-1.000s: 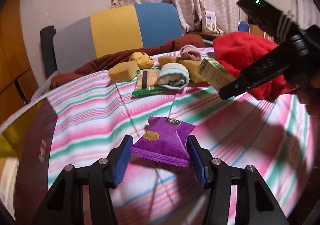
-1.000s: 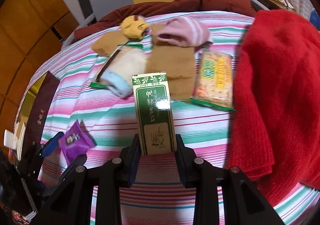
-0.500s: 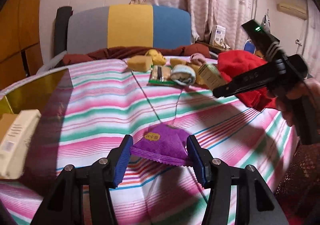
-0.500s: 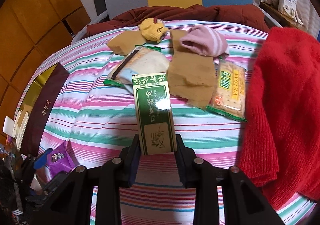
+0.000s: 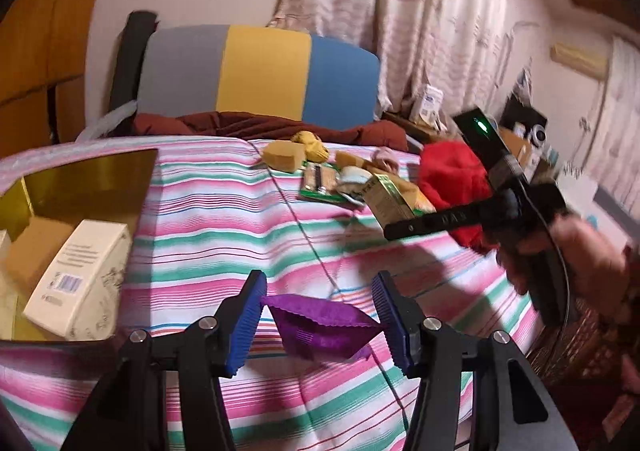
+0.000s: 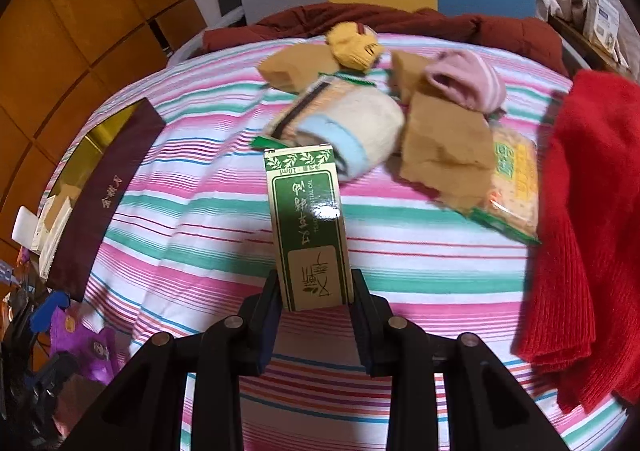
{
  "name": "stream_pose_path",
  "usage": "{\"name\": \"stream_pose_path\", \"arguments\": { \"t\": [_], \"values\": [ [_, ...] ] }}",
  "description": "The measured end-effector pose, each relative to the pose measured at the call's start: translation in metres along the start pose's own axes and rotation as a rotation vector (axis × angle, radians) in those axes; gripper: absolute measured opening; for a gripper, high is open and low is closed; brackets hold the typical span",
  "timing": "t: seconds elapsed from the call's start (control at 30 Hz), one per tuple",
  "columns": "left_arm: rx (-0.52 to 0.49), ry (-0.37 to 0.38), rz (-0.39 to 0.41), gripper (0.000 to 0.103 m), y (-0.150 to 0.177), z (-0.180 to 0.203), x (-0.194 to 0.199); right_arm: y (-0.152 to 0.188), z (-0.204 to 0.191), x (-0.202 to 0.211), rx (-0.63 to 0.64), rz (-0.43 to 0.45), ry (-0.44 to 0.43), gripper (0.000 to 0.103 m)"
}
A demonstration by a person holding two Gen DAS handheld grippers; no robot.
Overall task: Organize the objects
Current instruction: 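Carry the green box and purple packet over the gold tray with both tools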
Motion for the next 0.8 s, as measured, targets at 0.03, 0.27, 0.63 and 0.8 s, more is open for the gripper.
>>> {"name": "stream_pose_path", "arguments": {
  "t": [0.03, 0.27, 0.63, 0.8],
  "values": [
    [0.025, 0.008, 0.007, 0.056, -0.003, -0.005, 0.004, 0.000, -0.003, 0.002, 0.002, 0.008, -0.005, 0.032],
    [0.128, 0.047, 0.075, 0.056, -0.019, -0.028, 0.031, 0.002, -0.039, 0.007, -0.007, 0.053, -0.105, 0.032],
    [0.216, -0.020, 0.183, 0.056, -0.033, -0.079, 0.087, -0.005, -0.145, 0.000, 0.086, 0.058, -0.284, 0.032],
    [0.252, -0.108, 0.229, 0.056, -0.032, -0.116, 0.110, -0.018, -0.199, -0.004, 0.162, 0.059, -0.330, 0.032]
  ]
}}
Point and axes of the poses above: each gripper's, at about its wrist camera, not at the fingertips, and x roughly against the way its jaws point, z to its right, y to its underside, the point moved 2 cm from there along -x, roughly the way its jaws point, and after that the axes turned 4 degrees about -z, right-handed, at the moved point
